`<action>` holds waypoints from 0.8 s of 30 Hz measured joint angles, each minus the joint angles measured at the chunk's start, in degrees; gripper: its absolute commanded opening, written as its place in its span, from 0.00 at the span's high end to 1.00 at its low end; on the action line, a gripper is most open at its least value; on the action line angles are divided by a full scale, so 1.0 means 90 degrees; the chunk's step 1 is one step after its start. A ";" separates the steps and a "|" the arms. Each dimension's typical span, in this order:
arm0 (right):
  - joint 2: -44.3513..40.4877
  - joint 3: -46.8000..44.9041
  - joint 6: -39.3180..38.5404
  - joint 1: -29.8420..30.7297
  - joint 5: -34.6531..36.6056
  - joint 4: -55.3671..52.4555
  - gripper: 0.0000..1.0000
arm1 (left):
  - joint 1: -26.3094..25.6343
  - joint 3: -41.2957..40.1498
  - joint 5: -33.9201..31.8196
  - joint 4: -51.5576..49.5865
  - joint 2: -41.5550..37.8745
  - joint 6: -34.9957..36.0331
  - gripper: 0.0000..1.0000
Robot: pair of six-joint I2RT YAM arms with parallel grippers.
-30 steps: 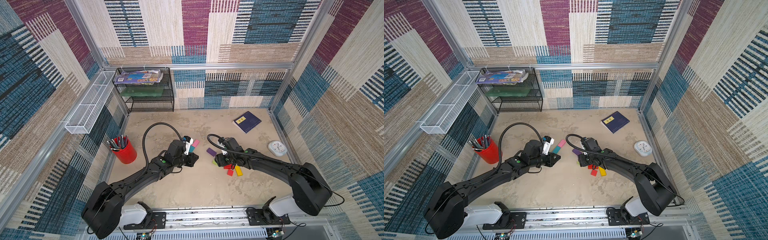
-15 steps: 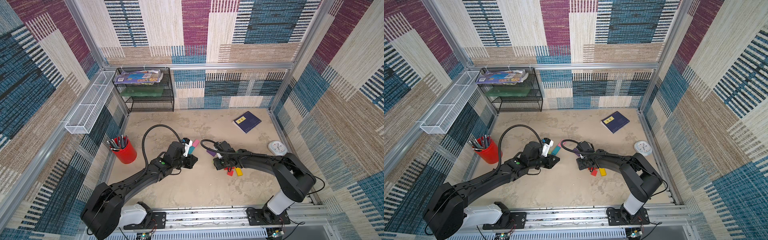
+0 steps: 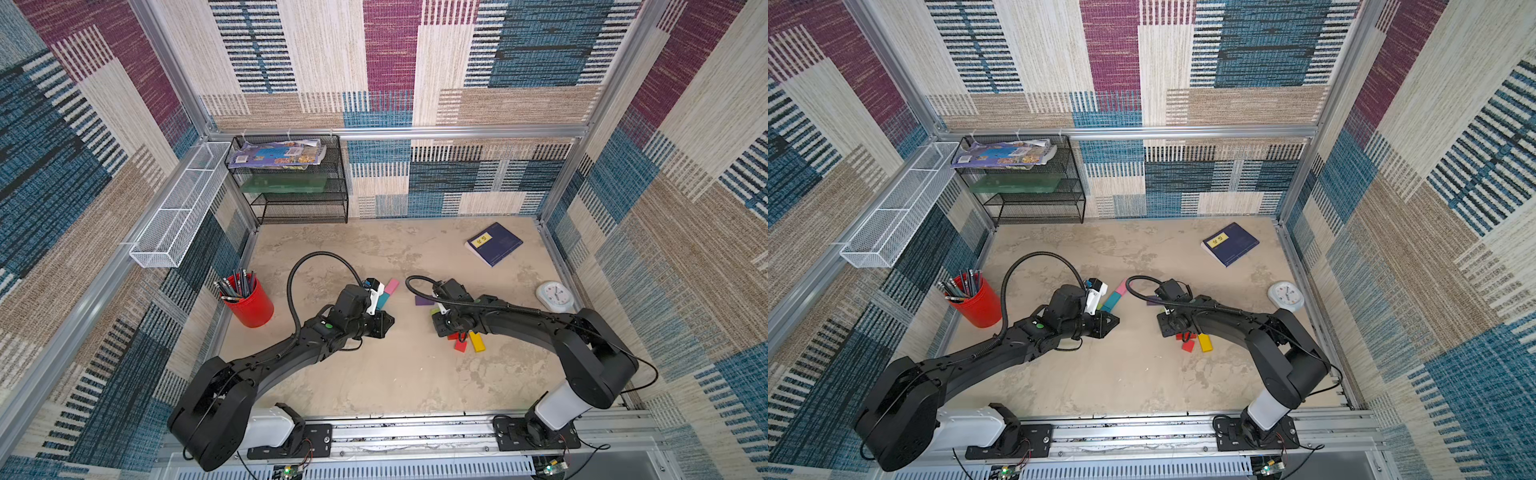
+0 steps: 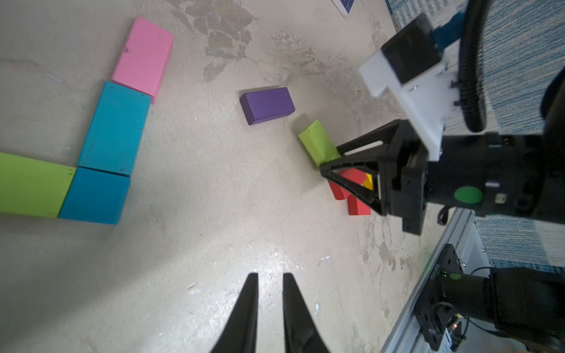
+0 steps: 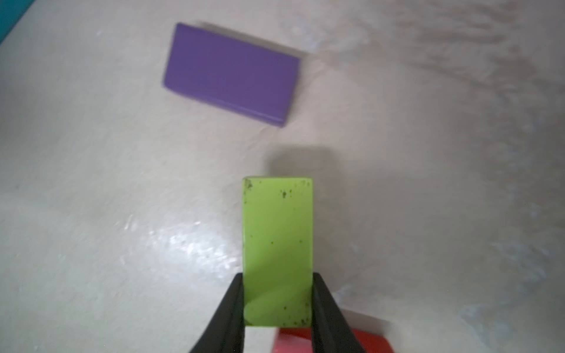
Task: Assemble the letter v with building blocks
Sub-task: Pick up the building block from the center of the board, then place the building block at the center of the board.
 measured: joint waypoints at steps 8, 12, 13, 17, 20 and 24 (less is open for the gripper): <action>0.0180 0.0027 -0.0039 -0.0015 0.0032 -0.0034 0.71 | 0.0000 0.0340 0.0347 0.0279 0.0923 -0.0223 0.82; 0.0355 0.0080 -0.0129 0.0148 0.0228 0.0027 0.70 | 0.0000 0.0614 0.0474 0.0287 0.1389 -0.0350 0.81; 0.0420 0.0129 -0.0131 0.0112 0.0238 0.0053 0.70 | 0.0000 0.0697 0.0498 0.0291 0.1498 -0.0367 0.82; 0.0607 0.0228 -0.0126 -0.0279 0.0240 0.0362 0.70 | 0.0000 0.0918 0.0607 0.0284 0.1824 -0.0423 0.83; 0.0707 0.0357 -0.0126 -0.0447 0.0270 0.0401 0.70 | 0.0000 0.1083 0.0627 0.0277 0.2091 -0.0495 0.85; 0.0928 0.0636 -0.0236 -0.0532 0.0279 0.0347 0.70 | 0.0000 0.1365 0.0629 0.0233 0.2465 -0.0546 0.87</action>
